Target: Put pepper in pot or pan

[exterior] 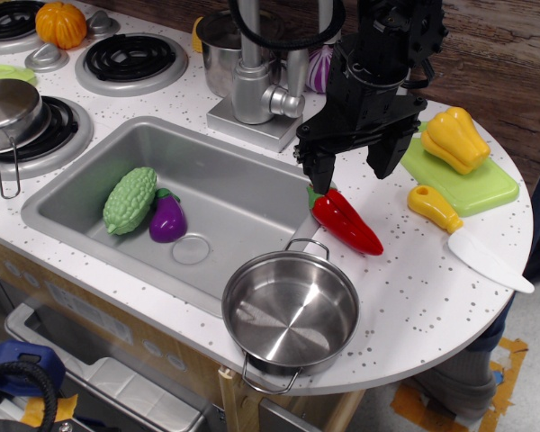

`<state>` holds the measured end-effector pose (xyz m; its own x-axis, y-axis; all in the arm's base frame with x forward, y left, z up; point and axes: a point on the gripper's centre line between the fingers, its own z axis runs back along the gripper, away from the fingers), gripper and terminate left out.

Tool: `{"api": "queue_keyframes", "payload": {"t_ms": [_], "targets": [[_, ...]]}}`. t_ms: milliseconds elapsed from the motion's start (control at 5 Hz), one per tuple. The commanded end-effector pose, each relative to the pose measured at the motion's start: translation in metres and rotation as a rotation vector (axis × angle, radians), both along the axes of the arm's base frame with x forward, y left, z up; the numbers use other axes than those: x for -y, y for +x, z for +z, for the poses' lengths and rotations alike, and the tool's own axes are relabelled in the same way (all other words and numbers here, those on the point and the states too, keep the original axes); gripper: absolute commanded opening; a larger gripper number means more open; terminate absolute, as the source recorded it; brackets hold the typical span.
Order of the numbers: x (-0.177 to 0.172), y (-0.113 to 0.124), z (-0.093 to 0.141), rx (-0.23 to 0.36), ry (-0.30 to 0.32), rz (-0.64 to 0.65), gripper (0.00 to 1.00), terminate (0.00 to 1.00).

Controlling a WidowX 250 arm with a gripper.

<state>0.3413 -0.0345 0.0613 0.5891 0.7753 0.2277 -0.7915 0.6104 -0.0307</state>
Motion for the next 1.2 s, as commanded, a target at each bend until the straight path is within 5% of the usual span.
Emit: {"api": "queue_keyframes", "payload": {"t_ms": [0,800,1000], "targets": [[0.0,0.0,0.0,0.0,0.0,0.0,1.0,0.0],[-0.017,0.006,-0.054,0.013,-0.121,0.009,1.0,0.0],[-0.015,0.006,-0.042,-0.001,-0.088,0.016,0.0,0.0]]}}
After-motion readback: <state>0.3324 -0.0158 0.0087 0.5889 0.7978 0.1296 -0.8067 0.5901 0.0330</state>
